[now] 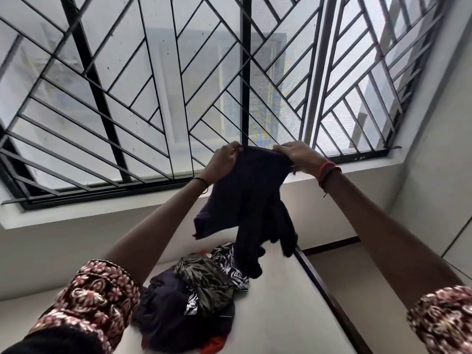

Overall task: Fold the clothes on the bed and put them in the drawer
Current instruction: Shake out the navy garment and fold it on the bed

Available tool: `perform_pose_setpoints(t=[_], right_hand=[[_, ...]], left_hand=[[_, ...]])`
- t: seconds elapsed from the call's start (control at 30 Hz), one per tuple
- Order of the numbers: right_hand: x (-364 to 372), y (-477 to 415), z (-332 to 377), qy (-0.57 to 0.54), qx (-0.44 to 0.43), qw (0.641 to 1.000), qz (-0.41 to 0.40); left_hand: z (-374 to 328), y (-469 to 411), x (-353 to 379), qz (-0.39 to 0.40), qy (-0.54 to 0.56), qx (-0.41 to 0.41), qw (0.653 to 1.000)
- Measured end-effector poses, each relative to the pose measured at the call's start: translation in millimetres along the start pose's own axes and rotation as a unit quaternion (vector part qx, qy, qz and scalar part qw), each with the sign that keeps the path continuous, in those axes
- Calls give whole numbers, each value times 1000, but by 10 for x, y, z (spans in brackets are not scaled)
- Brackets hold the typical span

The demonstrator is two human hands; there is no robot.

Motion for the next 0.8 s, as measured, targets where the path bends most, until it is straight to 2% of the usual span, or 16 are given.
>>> perform_pose_setpoints(t=[0.07, 0.17, 0.23, 0.3, 0.4, 0.47, 0.63, 0.8], right_hand=[[45, 7, -43, -107, 12, 994, 1], [102, -27, -93, -176, 21, 984, 38], [93, -35, -88, -137, 3, 988, 71], [87, -14, -113, -44, -21, 992, 116], [103, 47, -237, 71, -12, 979, 189], [42, 93, -342, 134, -11, 970, 201], [-287, 195, -665, 115, 57, 970, 205], [-268, 334, -605, -6, 101, 953, 286]], left_hand=[[2, -43, -53, -4, -19, 9, 1000], [5, -91, -201, -26, -60, 15, 998], [41, -125, -341, -54, -81, 5, 995], [83, -169, -473, -75, -109, -3, 991], [107, -208, -627, -97, -149, -5, 984], [156, -218, -735, -122, -149, -15, 981], [553, -201, -921, -147, -155, -88, 973], [869, -77, -795, -143, -158, -160, 964]])
Point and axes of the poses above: each hand's wrist, its own y-axis away from the middle knuckle, its own x-axis out of the palm, z = x × y, the point moved 6 cm from there along -y, towards the middle knuckle, and after that the axes turned 7 degrees about -y, right-handed, at the moved point
